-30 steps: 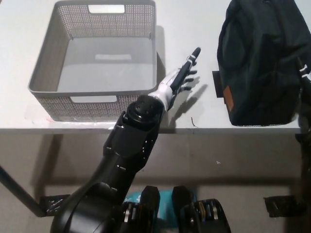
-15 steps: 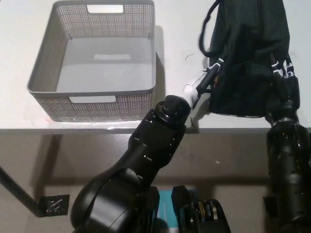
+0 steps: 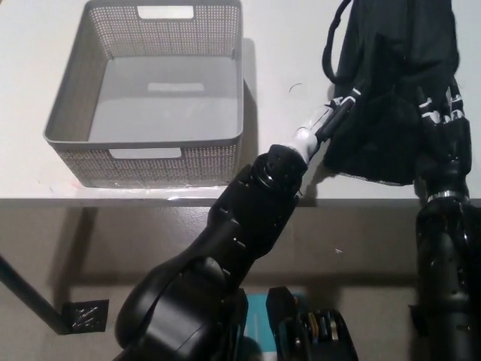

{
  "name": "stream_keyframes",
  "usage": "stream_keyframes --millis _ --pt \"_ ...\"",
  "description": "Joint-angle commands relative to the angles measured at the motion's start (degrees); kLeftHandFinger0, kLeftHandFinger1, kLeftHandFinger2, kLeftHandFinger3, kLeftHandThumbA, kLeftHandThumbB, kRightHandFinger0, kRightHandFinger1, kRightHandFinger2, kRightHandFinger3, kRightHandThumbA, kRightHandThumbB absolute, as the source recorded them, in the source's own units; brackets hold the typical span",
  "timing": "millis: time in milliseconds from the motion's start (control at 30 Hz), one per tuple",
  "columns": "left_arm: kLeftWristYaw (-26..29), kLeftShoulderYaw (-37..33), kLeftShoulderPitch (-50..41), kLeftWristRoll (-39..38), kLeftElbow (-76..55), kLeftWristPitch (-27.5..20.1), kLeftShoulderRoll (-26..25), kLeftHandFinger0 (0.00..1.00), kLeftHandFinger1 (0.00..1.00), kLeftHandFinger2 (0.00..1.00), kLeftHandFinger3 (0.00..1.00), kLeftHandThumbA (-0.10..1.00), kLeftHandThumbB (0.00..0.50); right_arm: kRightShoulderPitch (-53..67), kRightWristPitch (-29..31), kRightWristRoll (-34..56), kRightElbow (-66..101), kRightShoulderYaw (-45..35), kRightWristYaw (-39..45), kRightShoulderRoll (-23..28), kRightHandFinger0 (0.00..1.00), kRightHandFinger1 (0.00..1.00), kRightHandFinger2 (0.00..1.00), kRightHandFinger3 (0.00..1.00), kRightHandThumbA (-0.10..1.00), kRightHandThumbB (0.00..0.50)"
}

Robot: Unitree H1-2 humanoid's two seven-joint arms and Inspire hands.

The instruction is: Use both hands to pick up a lunch bag on the right hand side and place it into a container on the left hand side

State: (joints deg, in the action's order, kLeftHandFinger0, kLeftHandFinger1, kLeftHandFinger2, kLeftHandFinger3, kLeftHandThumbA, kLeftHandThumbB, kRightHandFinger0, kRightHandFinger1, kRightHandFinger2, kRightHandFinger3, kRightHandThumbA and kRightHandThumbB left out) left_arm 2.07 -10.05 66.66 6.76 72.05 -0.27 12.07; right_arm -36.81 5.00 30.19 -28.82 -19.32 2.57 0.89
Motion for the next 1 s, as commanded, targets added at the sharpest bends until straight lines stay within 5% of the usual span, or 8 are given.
stream_keyframes --millis 0,233,500,733,900,967 --pt "-1.6 -1.8 7.5 1.6 -2.8 -4.4 4.5 1.00 1.00 1.00 1.00 1.00 0.281 -3.7 -6.8 -3.2 9.3 5.0 -1.8 -1.4 1.00 1.00 1.00 1.00 1.00 0.106" --pt "-2.7 -2.6 10.5 1.5 -4.6 -2.7 4.2 1.00 1.00 1.00 1.00 1.00 0.335 -4.9 -7.4 -3.9 14.5 5.0 -5.2 -1.1 1.00 1.00 1.00 1.00 1.00 0.084" --pt "-3.4 -2.3 13.4 0.9 -9.0 -1.3 3.1 1.00 1.00 1.00 1.00 1.00 0.339 -9.0 -8.5 -3.5 17.2 4.6 -8.0 -0.3 1.00 1.00 1.00 1.00 1.00 0.110" --pt "-4.6 -1.1 17.0 -0.3 -12.5 -1.5 -0.8 1.00 1.00 1.00 1.00 1.00 0.340 -16.9 -10.2 -6.5 15.8 6.6 -9.9 0.6 1.00 1.00 1.00 1.00 1.00 0.098" --pt "-6.1 1.5 16.6 -2.2 -19.6 3.0 -5.8 1.00 1.00 1.00 1.00 1.00 0.350 -24.0 -11.4 -8.2 11.1 9.2 -9.4 -0.3 1.00 1.00 1.00 1.00 1.00 0.098" --pt "-6.3 2.6 15.9 -2.7 -22.9 3.6 -8.0 1.00 1.00 1.00 1.00 1.00 0.318 -27.1 -11.6 -8.7 8.5 10.1 -9.7 -1.4 1.00 1.00 1.00 1.00 1.00 0.097"
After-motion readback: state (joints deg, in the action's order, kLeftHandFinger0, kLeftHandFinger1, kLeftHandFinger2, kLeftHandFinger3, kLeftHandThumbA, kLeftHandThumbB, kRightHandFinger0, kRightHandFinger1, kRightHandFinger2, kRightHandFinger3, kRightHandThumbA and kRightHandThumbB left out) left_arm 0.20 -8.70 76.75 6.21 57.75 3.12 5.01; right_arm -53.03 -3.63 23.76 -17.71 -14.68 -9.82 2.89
